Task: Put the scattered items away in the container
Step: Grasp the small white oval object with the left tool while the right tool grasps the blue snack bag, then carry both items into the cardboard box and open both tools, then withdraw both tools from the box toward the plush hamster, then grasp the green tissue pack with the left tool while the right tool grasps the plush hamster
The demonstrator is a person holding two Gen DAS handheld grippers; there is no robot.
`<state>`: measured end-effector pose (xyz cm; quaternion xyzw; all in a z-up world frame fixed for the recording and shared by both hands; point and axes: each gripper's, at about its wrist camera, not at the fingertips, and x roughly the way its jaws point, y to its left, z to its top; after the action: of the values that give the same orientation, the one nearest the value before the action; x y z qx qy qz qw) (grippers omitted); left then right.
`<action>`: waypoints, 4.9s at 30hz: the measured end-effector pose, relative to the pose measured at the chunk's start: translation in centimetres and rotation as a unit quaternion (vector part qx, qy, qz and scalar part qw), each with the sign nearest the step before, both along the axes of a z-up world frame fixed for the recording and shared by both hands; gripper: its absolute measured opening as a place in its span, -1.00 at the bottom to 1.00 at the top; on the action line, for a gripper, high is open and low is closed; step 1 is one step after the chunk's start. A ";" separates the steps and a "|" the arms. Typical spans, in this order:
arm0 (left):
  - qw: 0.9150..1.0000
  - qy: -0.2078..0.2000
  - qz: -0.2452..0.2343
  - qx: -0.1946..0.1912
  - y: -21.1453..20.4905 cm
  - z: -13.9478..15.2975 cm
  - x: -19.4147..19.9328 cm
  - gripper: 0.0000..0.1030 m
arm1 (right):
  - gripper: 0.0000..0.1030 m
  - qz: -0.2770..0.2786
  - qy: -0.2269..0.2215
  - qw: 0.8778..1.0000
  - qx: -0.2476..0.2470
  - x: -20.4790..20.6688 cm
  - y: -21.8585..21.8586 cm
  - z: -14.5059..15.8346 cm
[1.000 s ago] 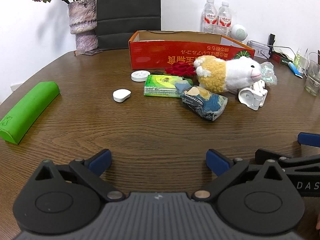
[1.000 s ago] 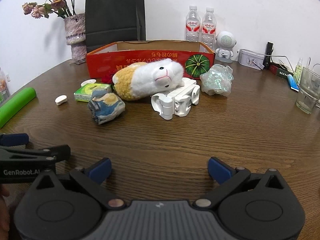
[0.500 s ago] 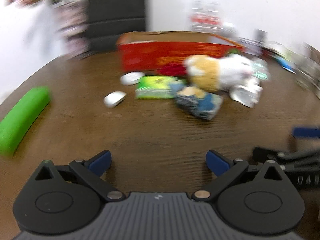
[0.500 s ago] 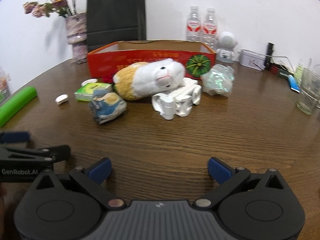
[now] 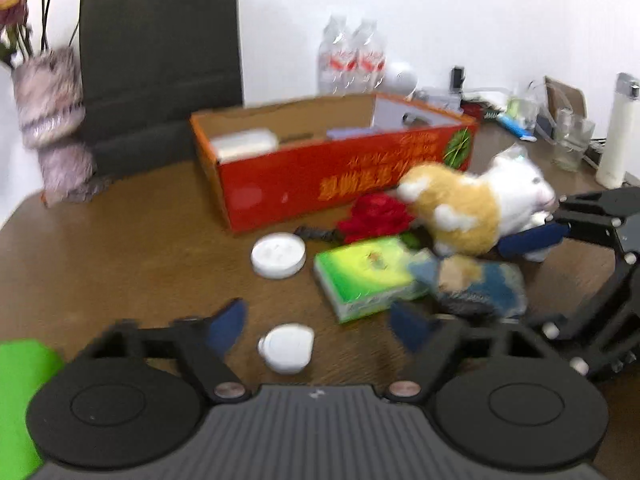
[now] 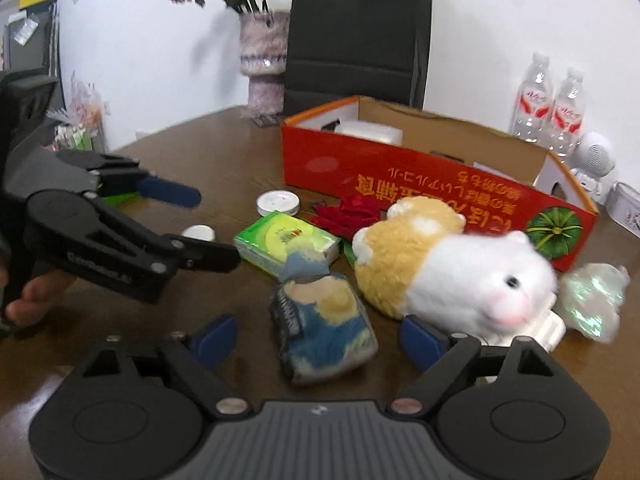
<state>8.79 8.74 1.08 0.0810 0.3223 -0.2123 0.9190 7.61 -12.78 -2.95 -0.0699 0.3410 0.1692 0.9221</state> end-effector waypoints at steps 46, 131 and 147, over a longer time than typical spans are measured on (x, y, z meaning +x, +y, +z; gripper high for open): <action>0.973 0.176 0.138 -0.056 -12.4 5.1 23.1 -0.20 | -0.70 -0.185 0.125 0.975 0.019 24.7 -10.0 4.1; 0.985 -0.026 0.171 0.018 -7.7 1.4 0.1 1.00 | 0.89 -0.172 -0.021 0.985 0.020 -8.0 -3.0 -2.9; 0.978 -0.033 0.183 -0.091 -2.9 1.8 -4.4 0.23 | 0.26 0.071 -0.023 0.979 -0.189 5.4 1.8 0.7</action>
<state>4.35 5.86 2.84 -0.0564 0.2809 -0.0658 0.9558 13.01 -10.98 -2.28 -0.2706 0.3400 0.1649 0.8854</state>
